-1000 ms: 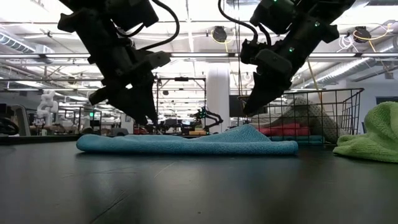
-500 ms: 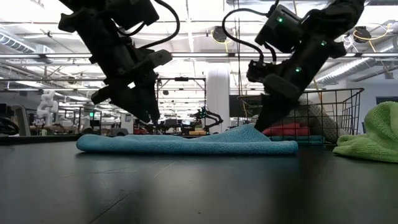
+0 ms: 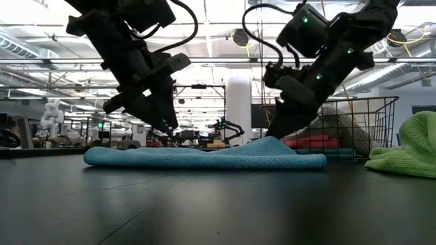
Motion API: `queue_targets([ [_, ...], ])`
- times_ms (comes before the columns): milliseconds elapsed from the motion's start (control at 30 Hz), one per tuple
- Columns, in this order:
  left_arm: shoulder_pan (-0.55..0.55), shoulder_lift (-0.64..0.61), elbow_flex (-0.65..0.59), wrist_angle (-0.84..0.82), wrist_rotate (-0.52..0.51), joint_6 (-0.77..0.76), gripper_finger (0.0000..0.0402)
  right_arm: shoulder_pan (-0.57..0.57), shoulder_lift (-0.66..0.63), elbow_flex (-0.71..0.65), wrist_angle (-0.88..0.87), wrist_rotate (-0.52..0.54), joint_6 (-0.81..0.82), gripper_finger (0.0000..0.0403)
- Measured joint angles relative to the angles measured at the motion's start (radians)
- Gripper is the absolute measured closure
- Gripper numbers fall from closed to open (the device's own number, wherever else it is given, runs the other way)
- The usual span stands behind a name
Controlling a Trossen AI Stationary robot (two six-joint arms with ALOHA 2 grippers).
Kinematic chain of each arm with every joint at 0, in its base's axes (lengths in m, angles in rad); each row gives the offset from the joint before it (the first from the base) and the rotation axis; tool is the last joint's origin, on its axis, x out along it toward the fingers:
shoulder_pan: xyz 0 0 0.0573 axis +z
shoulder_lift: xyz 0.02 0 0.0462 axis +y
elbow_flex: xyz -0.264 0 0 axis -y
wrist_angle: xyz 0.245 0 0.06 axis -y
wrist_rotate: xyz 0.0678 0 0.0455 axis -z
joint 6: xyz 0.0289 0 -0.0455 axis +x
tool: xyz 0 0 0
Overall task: Fold microfiber towels
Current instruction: Fold the blue towel
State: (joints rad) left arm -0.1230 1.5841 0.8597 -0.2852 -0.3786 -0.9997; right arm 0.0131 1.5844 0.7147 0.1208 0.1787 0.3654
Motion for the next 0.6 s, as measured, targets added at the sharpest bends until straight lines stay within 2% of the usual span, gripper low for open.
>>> queue_targets([
  [200,0.000,0.000,0.000,0.000,0.000,0.003,0.0275,0.003,0.068,0.000,0.027,-0.054,0.012,0.0403],
  [600,-0.001,0.000,0.000,-0.001,0.011,0.003,0.0275,0.049,0.071,0.001,0.162,-0.110,0.058,0.0403],
])
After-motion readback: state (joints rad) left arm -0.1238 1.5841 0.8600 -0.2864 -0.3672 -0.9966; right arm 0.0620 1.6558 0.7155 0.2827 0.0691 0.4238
